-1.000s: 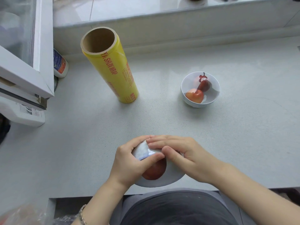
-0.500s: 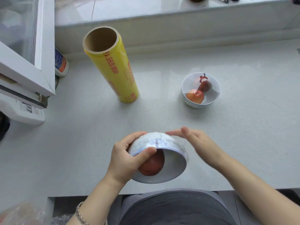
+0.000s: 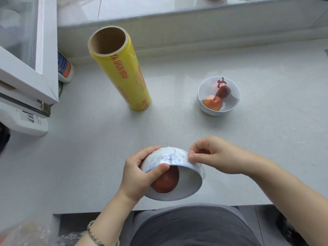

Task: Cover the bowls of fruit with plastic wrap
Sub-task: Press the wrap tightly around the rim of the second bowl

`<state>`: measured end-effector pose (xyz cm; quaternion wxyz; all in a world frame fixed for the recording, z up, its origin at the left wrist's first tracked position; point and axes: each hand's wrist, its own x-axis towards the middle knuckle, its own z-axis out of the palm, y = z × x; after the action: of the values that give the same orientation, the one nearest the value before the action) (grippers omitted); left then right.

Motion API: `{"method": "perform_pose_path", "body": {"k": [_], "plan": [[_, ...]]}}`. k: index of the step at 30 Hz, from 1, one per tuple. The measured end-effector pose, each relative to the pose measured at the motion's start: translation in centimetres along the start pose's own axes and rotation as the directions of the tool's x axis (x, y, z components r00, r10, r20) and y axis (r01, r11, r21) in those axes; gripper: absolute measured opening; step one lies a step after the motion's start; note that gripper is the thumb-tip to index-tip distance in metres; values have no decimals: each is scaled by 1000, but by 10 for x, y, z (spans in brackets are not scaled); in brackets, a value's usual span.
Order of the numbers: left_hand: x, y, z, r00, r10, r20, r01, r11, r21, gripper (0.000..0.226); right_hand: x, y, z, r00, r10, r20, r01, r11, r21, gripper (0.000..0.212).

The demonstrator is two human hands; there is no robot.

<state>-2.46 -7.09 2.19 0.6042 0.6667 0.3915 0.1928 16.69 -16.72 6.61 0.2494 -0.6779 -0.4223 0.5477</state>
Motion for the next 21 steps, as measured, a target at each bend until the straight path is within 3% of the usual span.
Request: {"method": "perform_pose_path", "body": {"k": [2,4,6,9,15,18,21], "plan": [[0,-1,-1,1000,-7,-1,7,999,-33,53,0,1,0,1000,-7,-6,7,999,32,20],[1,-2,-2,1000,-15,-7,14,997,-75,64,0,0,1,999,-3,-54,12,985,172,22],[2,-1,-1,1000,-18,-4,18,997,-79,58,3,1,2,996,23,-90,-1,970,243,23],[3,1,2,1000,-7,14,7,999,-50,40,6,0,4,997,60,-53,-45,967,250,23],[3,-3,5,998,-22,53,24,1000,-20,44,10,-2,-2,978,203,45,-208,954,216,40],[2,-5,6,997,-22,71,25,999,-33,43,12,0,4,990,142,-3,-134,938,319,29],[1,-4,5,997,-15,81,19,999,-49,38,18,3,20,977,83,-198,28,864,502,28]]}}
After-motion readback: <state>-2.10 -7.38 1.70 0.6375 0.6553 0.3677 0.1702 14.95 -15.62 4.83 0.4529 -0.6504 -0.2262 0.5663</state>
